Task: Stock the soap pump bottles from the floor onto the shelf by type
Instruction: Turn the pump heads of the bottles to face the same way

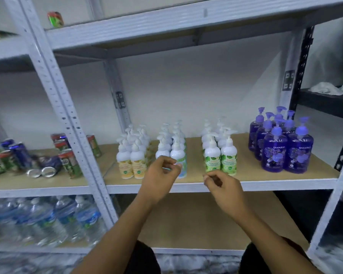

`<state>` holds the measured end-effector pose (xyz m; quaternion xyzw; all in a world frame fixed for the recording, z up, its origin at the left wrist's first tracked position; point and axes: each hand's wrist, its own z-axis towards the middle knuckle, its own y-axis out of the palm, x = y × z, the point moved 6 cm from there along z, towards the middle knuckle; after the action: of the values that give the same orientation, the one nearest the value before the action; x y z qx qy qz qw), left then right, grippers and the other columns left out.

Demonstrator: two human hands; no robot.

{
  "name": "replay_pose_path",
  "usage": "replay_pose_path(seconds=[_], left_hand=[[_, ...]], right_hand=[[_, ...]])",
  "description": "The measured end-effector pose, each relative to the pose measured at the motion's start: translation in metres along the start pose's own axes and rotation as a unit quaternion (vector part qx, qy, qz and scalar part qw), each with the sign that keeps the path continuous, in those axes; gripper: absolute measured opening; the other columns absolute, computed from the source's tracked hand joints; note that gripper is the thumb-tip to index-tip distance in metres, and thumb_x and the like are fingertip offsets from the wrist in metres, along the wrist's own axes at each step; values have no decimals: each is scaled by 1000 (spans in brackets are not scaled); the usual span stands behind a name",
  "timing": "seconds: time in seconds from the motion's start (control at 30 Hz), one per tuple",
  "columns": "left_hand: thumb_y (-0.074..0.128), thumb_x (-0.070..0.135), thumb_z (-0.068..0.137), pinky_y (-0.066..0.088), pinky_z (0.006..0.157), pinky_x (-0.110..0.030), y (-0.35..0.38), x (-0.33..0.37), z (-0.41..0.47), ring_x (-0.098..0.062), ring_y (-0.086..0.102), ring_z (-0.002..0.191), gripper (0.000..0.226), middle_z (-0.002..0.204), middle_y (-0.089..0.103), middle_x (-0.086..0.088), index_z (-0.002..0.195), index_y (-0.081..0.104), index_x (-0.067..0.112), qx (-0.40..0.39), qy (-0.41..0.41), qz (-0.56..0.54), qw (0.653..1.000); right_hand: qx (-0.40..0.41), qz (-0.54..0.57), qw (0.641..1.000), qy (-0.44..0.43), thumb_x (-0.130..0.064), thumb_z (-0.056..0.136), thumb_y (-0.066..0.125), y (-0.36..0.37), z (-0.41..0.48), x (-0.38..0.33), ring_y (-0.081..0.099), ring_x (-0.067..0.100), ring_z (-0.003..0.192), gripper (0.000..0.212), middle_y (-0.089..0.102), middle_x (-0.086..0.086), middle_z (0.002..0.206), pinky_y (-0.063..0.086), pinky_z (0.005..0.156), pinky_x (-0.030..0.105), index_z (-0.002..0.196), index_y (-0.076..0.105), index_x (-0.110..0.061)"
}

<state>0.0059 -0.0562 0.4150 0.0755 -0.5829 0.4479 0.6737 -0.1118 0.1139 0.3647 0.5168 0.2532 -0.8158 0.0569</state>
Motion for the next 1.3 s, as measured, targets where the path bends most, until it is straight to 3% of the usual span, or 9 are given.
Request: replay_pose_path(seconds=[0.13,0.33,0.47,0.7,0.83,1.0,1.1,1.2,1.3], left_hand=[[72,30,90,48,67,-8,-52,4,5,-1,65,79,14,92,71,6,100,67,21,32,10,-7,999],[70,33,91,47,60,-15,-109,0,34,2,60,65,9,85,69,12,96,67,27,47,2,5,999],[69,33,92,52,66,-17,-144,-4,78,-6,65,80,13,93,70,8,101,66,24,56,6,42,998],[72,34,89,55,89,-36,-174,-25,188,-16,68,97,18,101,70,6,100,66,22,50,12,88,995],[72,38,89,50,79,-29,-167,-52,247,-19,64,101,31,113,65,4,112,63,20,22,-28,104,994],[77,38,85,47,73,-25,-156,-96,307,-21,64,98,34,113,64,0,108,58,21,41,-67,109,991],[77,41,83,40,58,-16,-152,-112,330,-13,61,85,37,113,64,2,107,55,24,58,-76,141,985],[76,45,84,37,56,-16,-145,-124,345,-14,58,85,46,122,64,1,118,55,21,57,-92,143,984],[74,46,85,42,58,-21,-137,-135,351,-20,63,93,56,128,62,2,128,51,20,55,-118,119,984]], right_hand=[[-42,16,999,-23,-23,93,65,26,6,-40,61,3,73,9,71,-8,80,44,61,10,88,71,-27],[-108,20,992,-60,-26,95,62,60,49,-112,63,9,77,12,71,-6,84,49,67,20,87,70,-30],[-130,-11,988,-86,-27,94,64,89,98,-146,67,12,80,9,72,-6,85,52,72,22,89,71,-27],[-179,-89,975,-96,-28,92,63,147,201,-159,66,12,84,11,71,-8,87,53,75,24,92,72,-22],[-200,-90,974,-54,-31,92,62,186,252,-144,69,20,91,16,71,-2,99,58,87,38,98,70,-17],[-212,-121,969,-38,-26,92,61,226,298,-129,64,22,98,16,68,-2,106,55,92,38,102,68,-16],[-197,-155,967,-32,-23,93,60,237,316,-124,62,26,105,24,67,5,111,50,92,36,112,66,-9],[-193,-144,970,17,-25,93,58,250,327,-108,59,32,109,33,62,14,118,51,97,41,121,59,-7],[-204,-109,971,62,-17,90,55,262,331,-93,47,36,80,15,49,14,83,49,82,37,90,53,-3]])
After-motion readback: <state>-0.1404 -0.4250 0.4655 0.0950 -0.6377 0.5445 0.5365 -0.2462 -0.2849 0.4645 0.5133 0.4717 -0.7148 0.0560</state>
